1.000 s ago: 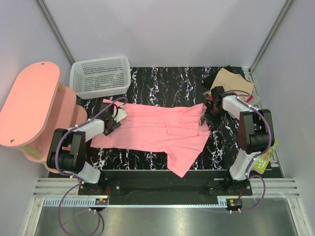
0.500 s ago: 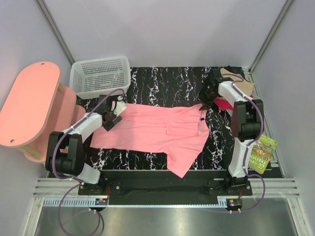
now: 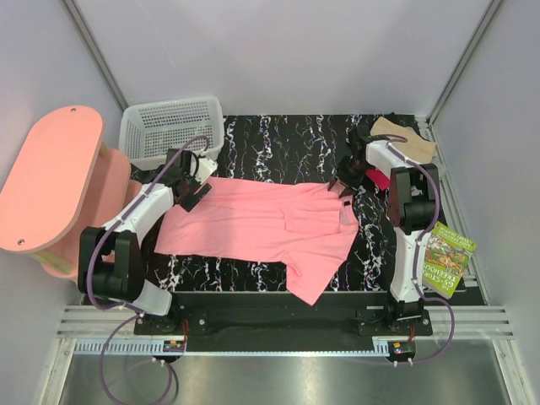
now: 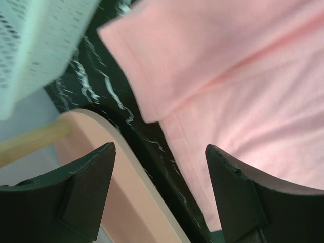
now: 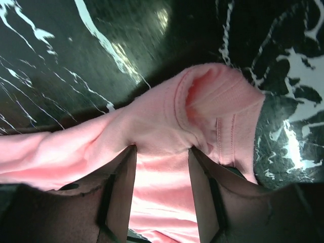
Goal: Fold and stack the t-shirts
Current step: Fold the flattened tshirt in 1/3 of the way
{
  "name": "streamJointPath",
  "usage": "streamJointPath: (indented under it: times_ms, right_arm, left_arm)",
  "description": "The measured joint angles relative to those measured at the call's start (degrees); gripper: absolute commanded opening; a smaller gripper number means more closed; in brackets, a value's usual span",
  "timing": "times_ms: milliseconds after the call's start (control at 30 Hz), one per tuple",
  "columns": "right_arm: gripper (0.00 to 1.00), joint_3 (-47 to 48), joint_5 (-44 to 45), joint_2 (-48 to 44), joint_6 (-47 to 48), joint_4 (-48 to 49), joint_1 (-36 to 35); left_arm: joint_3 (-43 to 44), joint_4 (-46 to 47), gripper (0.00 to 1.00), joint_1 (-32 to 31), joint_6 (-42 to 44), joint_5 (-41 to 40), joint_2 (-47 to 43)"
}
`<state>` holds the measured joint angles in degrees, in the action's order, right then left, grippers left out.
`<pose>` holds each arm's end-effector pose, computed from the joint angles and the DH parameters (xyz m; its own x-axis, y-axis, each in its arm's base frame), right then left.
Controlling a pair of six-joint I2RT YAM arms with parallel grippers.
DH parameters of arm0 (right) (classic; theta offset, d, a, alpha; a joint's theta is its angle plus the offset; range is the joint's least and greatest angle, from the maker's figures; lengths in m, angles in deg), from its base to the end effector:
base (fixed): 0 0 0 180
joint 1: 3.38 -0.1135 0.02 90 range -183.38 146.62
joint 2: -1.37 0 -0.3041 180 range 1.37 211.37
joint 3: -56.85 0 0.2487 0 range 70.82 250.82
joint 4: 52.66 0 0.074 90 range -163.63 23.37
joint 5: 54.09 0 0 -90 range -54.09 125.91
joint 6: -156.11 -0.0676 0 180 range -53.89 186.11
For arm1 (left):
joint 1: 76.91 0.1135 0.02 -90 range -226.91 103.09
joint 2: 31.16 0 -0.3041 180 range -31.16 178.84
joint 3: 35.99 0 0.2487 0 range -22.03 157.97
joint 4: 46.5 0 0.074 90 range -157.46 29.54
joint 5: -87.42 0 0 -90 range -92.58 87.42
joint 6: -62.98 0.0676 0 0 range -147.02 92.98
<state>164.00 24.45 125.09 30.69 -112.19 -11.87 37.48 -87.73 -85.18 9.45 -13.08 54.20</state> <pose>0.4538 0.0813 0.1594 -0.8936 0.4409 -0.0840 0.4000 0.8672 0.2964 0.3215 -0.0343 0.2530 -0.6168 0.6802 -0.3960 0.4972 0.7267 0.4739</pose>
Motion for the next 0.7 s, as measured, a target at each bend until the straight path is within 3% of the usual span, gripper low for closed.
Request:
streamJointPath:
  times_ms: [200, 367, 567, 700]
  right_arm:
    - [0.53, 14.10, 1.36, 8.33, 0.87, -4.85, -0.04]
    - [0.61, 23.63, 4.28, 13.18, 3.08, -7.74, -0.09]
    - [0.66, 26.01, 7.43, 13.00, 4.59, -10.84, -0.33]
    - [0.68, 19.56, 11.19, 5.62, 5.18, -11.78, -1.20]
  left_arm:
    - [-3.69, -1.29, 0.77, -0.55, 0.02, 0.22, -0.02]
    - [-4.81, -1.64, 0.77, -0.70, -0.13, 0.24, -0.26]
    - [-4.94, -1.75, 0.78, -1.57, -0.61, 0.20, -1.38]
    - [-6.03, -2.34, 0.80, -2.12, -0.92, 0.17, -5.07]
